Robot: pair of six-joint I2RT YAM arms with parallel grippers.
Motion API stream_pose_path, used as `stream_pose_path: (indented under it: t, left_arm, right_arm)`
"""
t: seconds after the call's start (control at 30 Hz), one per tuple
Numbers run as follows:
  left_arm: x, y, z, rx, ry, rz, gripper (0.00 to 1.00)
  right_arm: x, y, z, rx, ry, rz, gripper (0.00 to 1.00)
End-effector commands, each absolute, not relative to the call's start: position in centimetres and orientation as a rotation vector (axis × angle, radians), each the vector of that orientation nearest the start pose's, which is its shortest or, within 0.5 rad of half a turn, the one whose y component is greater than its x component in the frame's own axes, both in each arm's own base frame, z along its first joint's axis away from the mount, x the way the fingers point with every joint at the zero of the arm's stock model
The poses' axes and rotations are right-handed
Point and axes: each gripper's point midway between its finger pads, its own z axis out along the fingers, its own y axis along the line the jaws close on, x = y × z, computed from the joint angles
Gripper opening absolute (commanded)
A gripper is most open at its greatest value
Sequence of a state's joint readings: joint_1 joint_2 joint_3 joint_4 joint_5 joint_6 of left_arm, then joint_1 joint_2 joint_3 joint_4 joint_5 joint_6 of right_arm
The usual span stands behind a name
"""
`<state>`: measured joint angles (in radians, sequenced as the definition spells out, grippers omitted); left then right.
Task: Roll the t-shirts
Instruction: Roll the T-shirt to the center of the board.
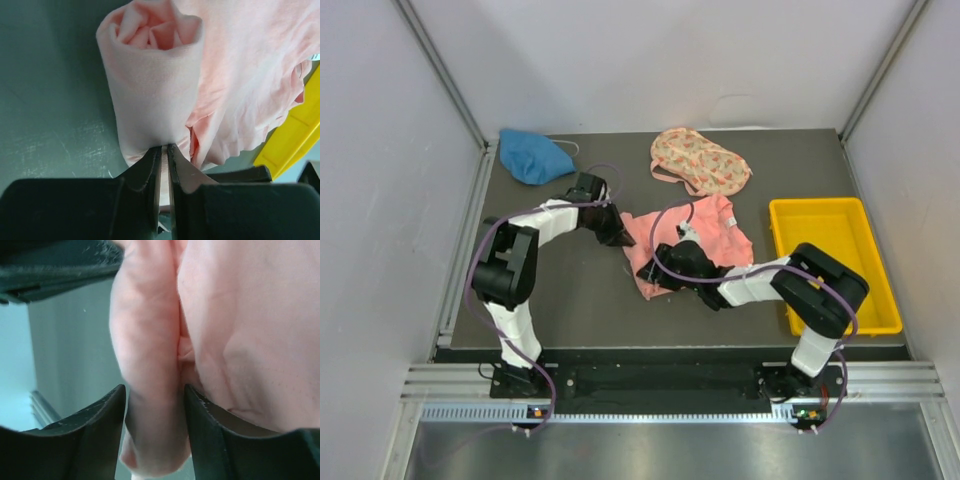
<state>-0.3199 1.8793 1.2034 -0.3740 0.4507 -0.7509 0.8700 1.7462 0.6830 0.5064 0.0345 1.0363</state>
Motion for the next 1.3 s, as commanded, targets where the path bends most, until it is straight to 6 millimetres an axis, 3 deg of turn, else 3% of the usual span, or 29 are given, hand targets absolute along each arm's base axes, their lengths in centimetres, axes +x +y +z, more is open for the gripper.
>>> stream_pose_path:
  t: [0.0, 0.2, 0.3, 0.57, 0.97, 1.27]
  left_arm:
    - [36.4, -22.7, 4.8, -0.363, 2.760, -0.810, 0.14]
    - [36.4, -22.6, 5.0, -0.325, 2.781, -0.755, 0.14]
    - [36.6, -22.8, 5.2, -0.313, 2.781, -0.757, 0.15]
    - [36.6, -22.9, 5.4, -0.280, 2.795, -0.741, 0.14]
    - [36.6, -22.9, 5.8, -0.260, 2.803, -0.734, 0.14]
    - [36.8, -22.8, 5.8, -0.267, 2.801, -0.731, 0.14]
  right_arm:
    - [25.3, 34.4, 5.6, 0.028, 2.331, 0.794, 0.54]
    - [25.3, 33.3, 9.3, -0.200, 2.235, 0.344, 0.56]
    - [25.6, 34.1, 10.9, -0.301, 2.162, 0.231, 0.57]
    - [27.1, 36.7, 11.8, -0.561, 2.038, -0.078, 0.57]
    - [27.0, 40.2, 9.5, -0.837, 1.911, -0.178, 0.57]
    - [27.5, 41.2, 6.9, -0.978, 1.863, -0.337, 0.59]
